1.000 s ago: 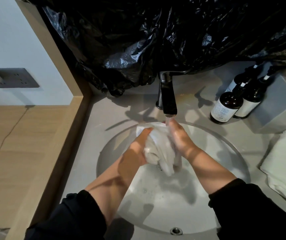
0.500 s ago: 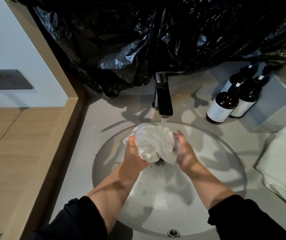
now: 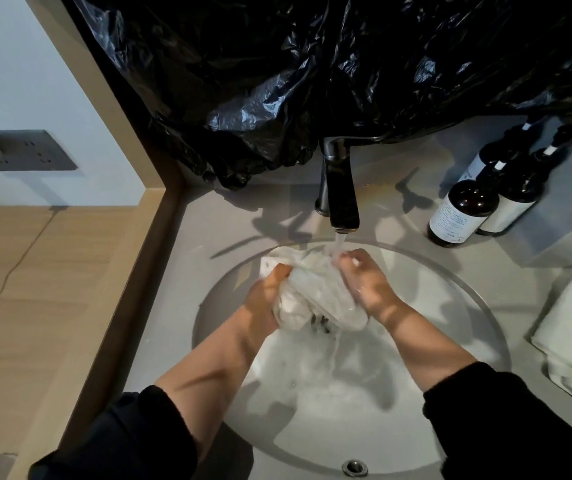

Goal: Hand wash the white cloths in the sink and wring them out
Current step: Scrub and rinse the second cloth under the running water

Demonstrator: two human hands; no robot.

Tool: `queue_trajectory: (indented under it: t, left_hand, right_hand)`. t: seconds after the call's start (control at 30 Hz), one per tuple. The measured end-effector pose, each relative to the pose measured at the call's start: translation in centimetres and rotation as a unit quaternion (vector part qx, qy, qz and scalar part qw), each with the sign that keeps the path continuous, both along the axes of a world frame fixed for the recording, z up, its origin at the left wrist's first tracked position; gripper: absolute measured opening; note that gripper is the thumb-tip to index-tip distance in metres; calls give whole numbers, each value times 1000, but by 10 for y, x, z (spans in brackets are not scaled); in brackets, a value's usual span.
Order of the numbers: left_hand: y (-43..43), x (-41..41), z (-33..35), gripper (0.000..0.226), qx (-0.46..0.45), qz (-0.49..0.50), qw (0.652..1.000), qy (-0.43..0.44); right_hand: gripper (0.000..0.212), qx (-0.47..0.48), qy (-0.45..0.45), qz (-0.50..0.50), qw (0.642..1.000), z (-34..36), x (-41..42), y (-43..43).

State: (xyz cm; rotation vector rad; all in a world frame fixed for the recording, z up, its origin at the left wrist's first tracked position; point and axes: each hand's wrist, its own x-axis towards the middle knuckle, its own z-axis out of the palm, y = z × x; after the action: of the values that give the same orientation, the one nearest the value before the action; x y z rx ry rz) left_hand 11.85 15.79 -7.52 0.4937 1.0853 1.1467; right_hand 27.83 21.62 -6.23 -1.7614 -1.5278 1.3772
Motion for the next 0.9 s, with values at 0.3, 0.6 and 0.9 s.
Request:
queue_trajectory:
  t: [0.3,0.6,0.9]
  left_hand:
    - [9,27,28,49,-152,-174,967,102]
    - [4,27,15,35,-18,-223,966,127]
    - [0,9,4,51,-69,-62,995,-48]
  right_hand:
    - [36,116,15,-34,993,-10,21,-20]
    - [72,-22,-173,109,979,27,9,14]
    - [61,-287,335,-87,893,7,27,18]
